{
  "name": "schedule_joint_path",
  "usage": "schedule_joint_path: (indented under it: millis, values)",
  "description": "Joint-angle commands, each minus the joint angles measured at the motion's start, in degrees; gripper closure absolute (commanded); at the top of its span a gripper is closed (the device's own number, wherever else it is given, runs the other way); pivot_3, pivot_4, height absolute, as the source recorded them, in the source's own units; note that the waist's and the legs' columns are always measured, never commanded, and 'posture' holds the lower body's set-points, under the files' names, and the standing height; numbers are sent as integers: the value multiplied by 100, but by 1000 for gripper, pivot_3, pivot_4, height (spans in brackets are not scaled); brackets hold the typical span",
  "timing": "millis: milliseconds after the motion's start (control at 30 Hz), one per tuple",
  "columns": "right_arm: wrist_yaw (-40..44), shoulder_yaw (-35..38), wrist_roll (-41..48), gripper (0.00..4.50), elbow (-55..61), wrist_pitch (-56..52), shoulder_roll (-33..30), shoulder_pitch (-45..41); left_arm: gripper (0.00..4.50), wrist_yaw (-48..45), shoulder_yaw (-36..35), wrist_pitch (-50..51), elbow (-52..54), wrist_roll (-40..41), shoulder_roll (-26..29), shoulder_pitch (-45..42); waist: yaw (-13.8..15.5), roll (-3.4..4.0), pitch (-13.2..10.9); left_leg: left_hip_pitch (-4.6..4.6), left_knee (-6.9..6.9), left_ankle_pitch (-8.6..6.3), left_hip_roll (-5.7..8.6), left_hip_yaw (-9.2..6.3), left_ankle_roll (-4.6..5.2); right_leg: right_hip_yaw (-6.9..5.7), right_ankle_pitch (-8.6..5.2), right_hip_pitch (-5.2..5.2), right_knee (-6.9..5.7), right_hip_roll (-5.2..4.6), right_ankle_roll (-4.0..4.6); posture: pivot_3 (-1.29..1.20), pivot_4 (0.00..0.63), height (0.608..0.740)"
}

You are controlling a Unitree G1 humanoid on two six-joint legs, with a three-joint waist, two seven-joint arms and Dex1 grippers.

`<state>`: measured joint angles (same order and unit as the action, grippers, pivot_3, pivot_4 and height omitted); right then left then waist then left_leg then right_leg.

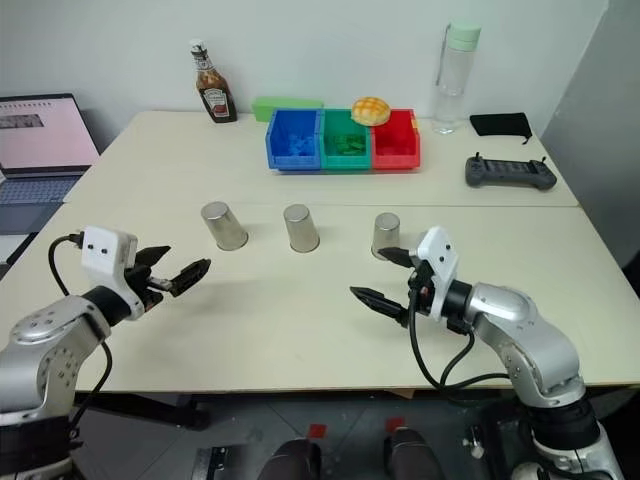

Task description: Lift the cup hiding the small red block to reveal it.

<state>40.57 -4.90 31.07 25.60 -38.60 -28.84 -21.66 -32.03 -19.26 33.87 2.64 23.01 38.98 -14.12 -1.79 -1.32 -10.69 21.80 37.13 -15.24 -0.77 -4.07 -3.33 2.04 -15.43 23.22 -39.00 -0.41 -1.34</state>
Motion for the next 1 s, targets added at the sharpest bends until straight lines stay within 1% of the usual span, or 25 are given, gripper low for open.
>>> schedule_joint_path:
  millis: [33,133,267,467,633,800,1000]
  values:
    - [229,-189,258,0,231,-279,-51,-352,31,-203,274,-385,-596,-234,110,-543,0,-2,1,1,-1,0,0,0,0,0,0,0,2,0,0,0,150,740]
    - [303,-411,198,0,265,-436,-133,-544,31,-322,485,-599,-1013,-386,112,-915,0,-2,1,6,-2,0,1,-1,0,-2,1,4,3,-3,1,0,150,740]
    - [295,-649,6,0,221,-350,-140,-610,31,-423,707,-837,-1580,-556,18,-1406,0,-3,1,8,-3,0,3,-1,0,-4,1,6,2,-5,1,0,150,740]
    - [319,-722,-76,0,242,-310,-119,-541,31,-423,948,-1124,-2232,-803,-154,-1890,-1,-3,1,9,-1,0,4,-2,0,-4,1,6,1,-6,1,0,150,740]
    - [325,-736,-97,0,233,-313,-102,-567,31,-293,1013,-1282,-2823,-968,-281,-2297,-2,-3,1,9,0,0,3,-6,0,-11,1,6,-2,-6,1,0,150,740]
    - [303,-727,-87,0,258,-362,-92,-596,31,-200,934,-1324,-2960,-987,-382,-2425,-4,-3,1,9,0,0,4,-5,0,-9,1,6,-1,-6,1,0,150,740]
    - [304,-689,-51,0,277,-409,-115,-587,31,-72,788,-1290,-2748,-941,-371,-2270,-3,-3,1,10,0,0,4,-7,0,-10,1,6,-1,-7,1,0,150,740]
